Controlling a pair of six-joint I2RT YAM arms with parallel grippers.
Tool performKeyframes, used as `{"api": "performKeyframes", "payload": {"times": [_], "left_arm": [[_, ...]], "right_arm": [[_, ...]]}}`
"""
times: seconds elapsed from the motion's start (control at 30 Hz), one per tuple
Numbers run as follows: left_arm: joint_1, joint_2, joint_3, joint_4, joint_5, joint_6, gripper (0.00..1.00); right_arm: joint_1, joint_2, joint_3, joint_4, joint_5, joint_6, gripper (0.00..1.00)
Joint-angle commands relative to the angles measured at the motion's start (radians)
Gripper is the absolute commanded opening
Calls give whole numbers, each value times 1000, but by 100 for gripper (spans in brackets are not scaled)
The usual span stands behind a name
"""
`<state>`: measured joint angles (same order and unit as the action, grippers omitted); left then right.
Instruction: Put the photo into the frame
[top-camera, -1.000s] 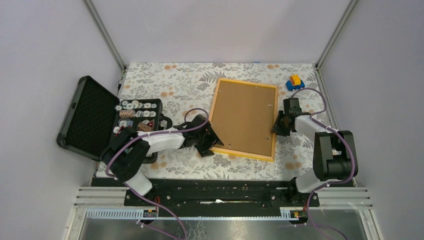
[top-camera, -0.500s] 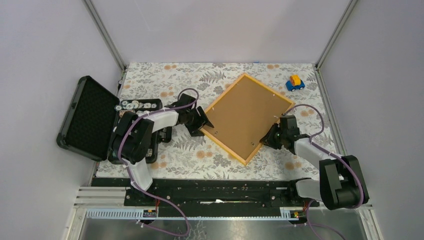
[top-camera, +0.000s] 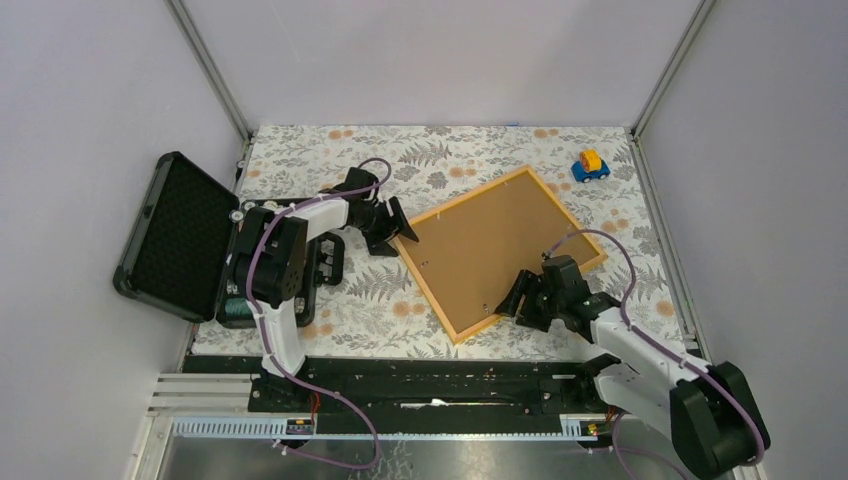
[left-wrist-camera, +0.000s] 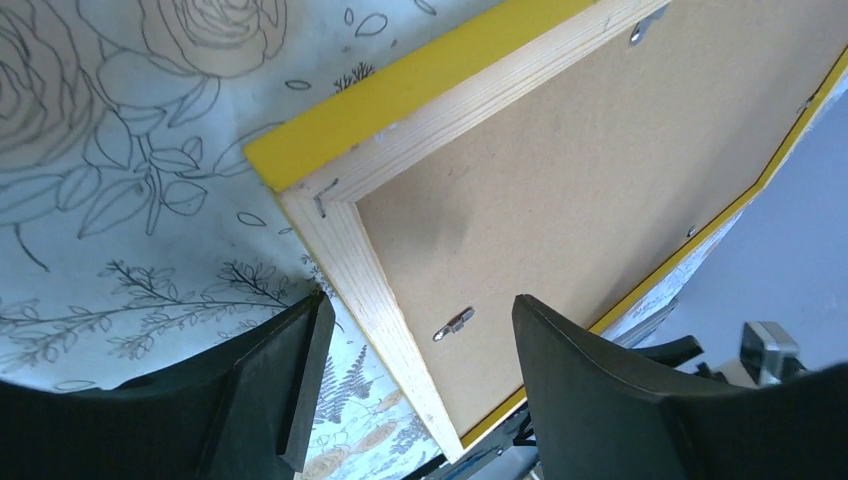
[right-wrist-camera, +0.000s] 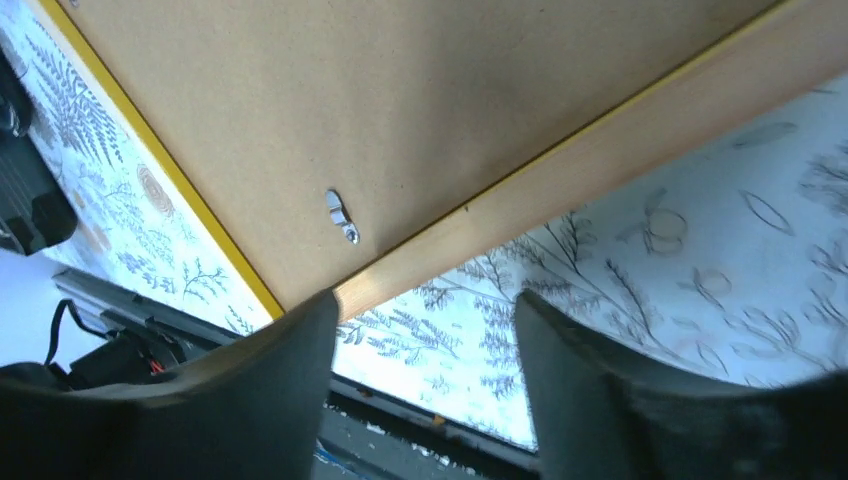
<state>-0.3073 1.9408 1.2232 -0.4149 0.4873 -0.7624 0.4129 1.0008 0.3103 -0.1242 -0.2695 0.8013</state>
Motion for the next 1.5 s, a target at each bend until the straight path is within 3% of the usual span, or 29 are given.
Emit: {"api": "performKeyframes", "payload": {"times": [0.0,0.13,0.23,0.4,0.6,0.7,1.1,1.47], "left_arm": [[21,-2,-56,58,-75,89,75],[29,18,-85,91,-5,75,75],[28,30,-88,107,30,57,75],[28,20,-116,144,42,32,76],[32,30,-115,149,80,23,77],[33,24,-131,174,103,8,77],[46,32,-154,217,149,-28,77],[60,21,-160,226,154,-35,77]], "right_arm": [[12,-74,178,-326,141,-133,77],[12,-22,332,-290,202,-194,86],[11,154,429,-136,41,-276,86],[48,467,566,19,-135,-387,81],[50,757,652,347,-383,-327,66],[57,856,702,393,-408,-287,60],[101,1091,844,451,-400,-201,55],[179,1105,741,476,-361,-203,54]]}}
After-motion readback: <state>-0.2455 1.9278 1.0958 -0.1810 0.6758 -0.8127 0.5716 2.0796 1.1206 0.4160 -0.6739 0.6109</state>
